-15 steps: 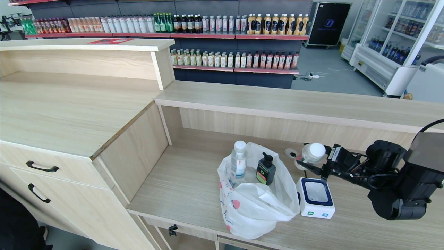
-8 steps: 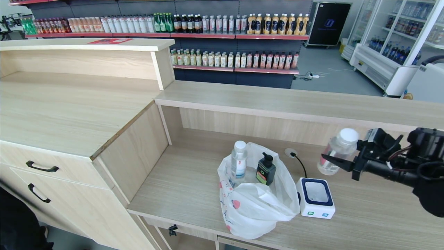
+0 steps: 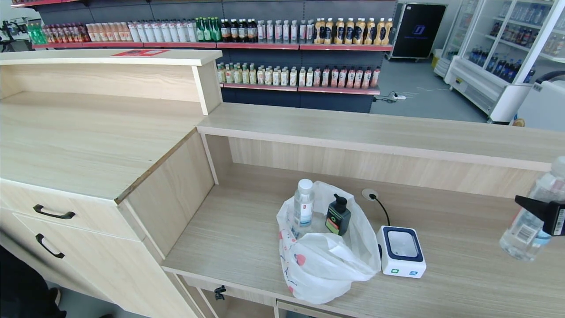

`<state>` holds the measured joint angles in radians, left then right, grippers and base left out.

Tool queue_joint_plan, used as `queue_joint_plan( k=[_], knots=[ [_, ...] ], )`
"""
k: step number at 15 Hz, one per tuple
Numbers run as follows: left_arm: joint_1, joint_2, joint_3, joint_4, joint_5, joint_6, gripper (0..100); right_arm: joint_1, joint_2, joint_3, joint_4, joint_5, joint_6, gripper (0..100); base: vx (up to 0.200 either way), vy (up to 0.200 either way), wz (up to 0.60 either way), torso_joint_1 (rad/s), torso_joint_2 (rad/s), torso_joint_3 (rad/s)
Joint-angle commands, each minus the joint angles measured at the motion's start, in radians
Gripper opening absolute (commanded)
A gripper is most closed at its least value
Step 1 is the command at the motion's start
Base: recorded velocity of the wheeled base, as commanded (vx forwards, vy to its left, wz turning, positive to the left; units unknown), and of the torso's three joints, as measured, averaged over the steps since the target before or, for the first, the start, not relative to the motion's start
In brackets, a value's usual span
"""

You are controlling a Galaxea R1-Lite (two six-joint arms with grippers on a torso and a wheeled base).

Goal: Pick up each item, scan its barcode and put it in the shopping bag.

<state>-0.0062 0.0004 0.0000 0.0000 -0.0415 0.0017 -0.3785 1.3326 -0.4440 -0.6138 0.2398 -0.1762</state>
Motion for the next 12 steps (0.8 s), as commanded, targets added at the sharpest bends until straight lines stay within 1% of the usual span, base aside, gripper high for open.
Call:
queue_joint_plan(
  k=[1,9,12],
  knots=[
    [0.000,0.001,0.000,0.000,0.000,0.000,100,0.027,-0.090,0.038,-0.001,-0.077,0.000,0,0.000,0.000,0.00,0.000,0.00,0.000],
    [0.000,0.001,0.000,0.000,0.000,0.000,100,0.029,-0.145,0.062,-0.015,-0.091,-0.002,0,0.000,0.000,0.00,0.000,0.00,0.000],
    [0.000,0.001,0.000,0.000,0.000,0.000,100,0.084,-0.151,0.068,-0.015,-0.091,-0.002,0,0.000,0.000,0.00,0.000,0.00,0.000]
  ],
)
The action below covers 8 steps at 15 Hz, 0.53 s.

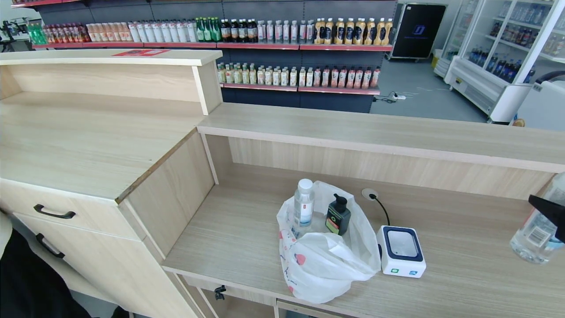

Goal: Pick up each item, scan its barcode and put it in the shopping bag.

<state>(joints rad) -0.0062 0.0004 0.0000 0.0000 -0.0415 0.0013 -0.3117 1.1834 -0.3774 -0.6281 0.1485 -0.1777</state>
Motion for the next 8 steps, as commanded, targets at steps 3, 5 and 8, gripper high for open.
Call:
queue_joint_plan(
  k=[3,5,8],
  knots=[
    [0.000,0.001,0.000,0.000,0.000,0.000,100,0.060,-0.002,0.003,-0.009,0.000,-0.002,0,0.000,0.000,0.00,0.000,0.00,0.000],
    [0.000,0.001,0.000,0.000,0.000,0.000,100,0.071,-0.008,0.003,-0.010,0.000,-0.002,0,0.000,0.000,0.00,0.000,0.00,0.000],
    [0.000,0.001,0.000,0.000,0.000,0.000,100,0.111,-0.011,0.012,-0.027,0.000,0.000,0,0.000,0.000,0.20,0.001,0.00,0.002]
  ],
)
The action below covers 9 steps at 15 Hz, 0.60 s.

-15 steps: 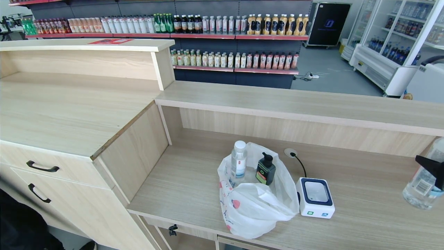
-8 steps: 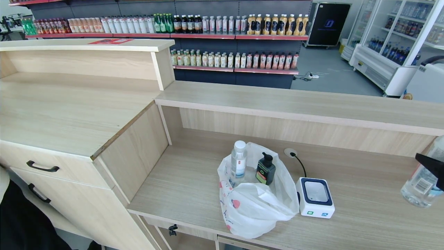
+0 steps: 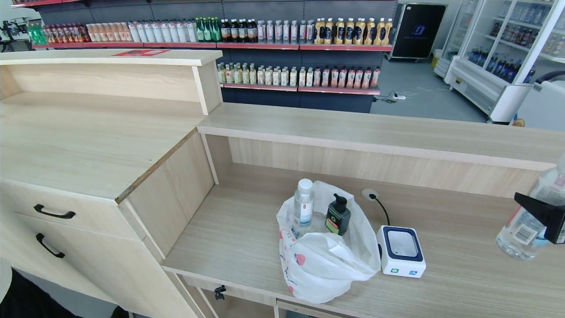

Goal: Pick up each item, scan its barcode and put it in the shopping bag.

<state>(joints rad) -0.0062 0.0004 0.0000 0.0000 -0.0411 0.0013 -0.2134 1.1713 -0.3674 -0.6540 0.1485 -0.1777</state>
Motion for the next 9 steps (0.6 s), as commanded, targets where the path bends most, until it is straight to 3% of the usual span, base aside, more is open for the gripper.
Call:
queue_joint_plan(
  k=[1,5,9],
  knots=[
    [0.000,0.001,0.000,0.000,0.000,0.000,100,0.023,0.001,0.002,-0.009,0.000,0.001,0,0.000,0.000,0.60,-0.002,0.00,0.002],
    [0.000,0.001,0.000,0.000,0.000,0.000,100,0.088,0.002,0.010,-0.003,0.002,0.001,0,0.000,0.000,0.60,0.002,0.00,0.000],
    [0.000,0.001,0.000,0.000,0.000,0.000,100,0.220,0.010,0.012,0.076,0.003,0.003,0,0.000,0.000,0.00,0.000,0.00,0.000]
  ],
)
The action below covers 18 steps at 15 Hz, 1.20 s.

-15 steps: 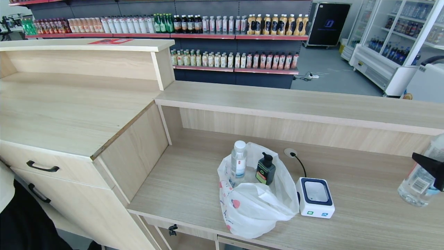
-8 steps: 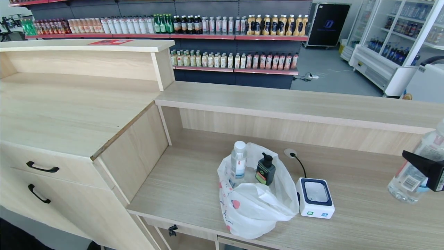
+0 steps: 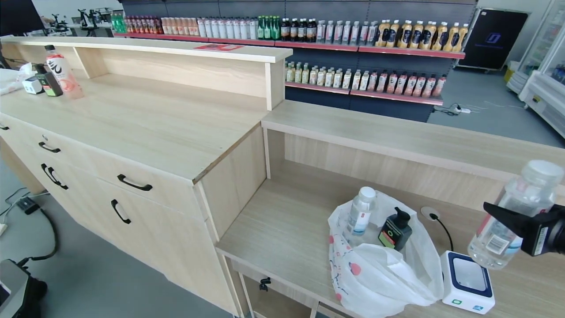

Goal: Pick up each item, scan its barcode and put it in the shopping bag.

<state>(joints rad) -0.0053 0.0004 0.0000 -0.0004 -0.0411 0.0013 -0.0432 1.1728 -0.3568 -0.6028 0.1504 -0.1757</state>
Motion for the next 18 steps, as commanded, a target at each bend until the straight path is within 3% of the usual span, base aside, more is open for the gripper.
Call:
queue_joint_plan(
  k=[1,3,6,9,12,18],
  knots=[
    [-0.001,0.001,0.000,0.000,0.000,0.000,100,0.086,0.013,0.002,0.046,0.003,0.001,0,0.000,0.000,0.00,0.000,0.00,0.000],
    [-0.001,0.001,0.000,0.000,0.000,0.000,100,0.149,0.059,0.010,0.058,0.005,-0.001,0,0.000,0.000,0.00,0.000,0.00,0.000],
    [-0.001,0.001,0.000,0.000,0.000,0.000,100,0.166,0.154,0.010,0.018,0.006,-0.004,0,0.000,0.000,0.00,0.000,0.00,0.000],
    [-0.001,0.001,0.000,0.000,0.000,0.000,100,0.164,0.294,0.019,-0.160,0.009,-0.047,0,0.000,0.000,0.00,0.000,0.00,0.000],
    [-0.001,0.001,0.000,0.000,0.000,0.000,100,0.161,0.416,0.024,-0.311,0.081,-0.100,0,0.000,0.000,0.00,0.000,0.00,0.000],
    [-0.001,0.001,0.000,0.000,0.000,0.000,100,0.155,0.461,0.025,-0.318,0.173,-0.189,0,0.000,0.000,0.00,0.000,0.00,0.000]
  ],
)
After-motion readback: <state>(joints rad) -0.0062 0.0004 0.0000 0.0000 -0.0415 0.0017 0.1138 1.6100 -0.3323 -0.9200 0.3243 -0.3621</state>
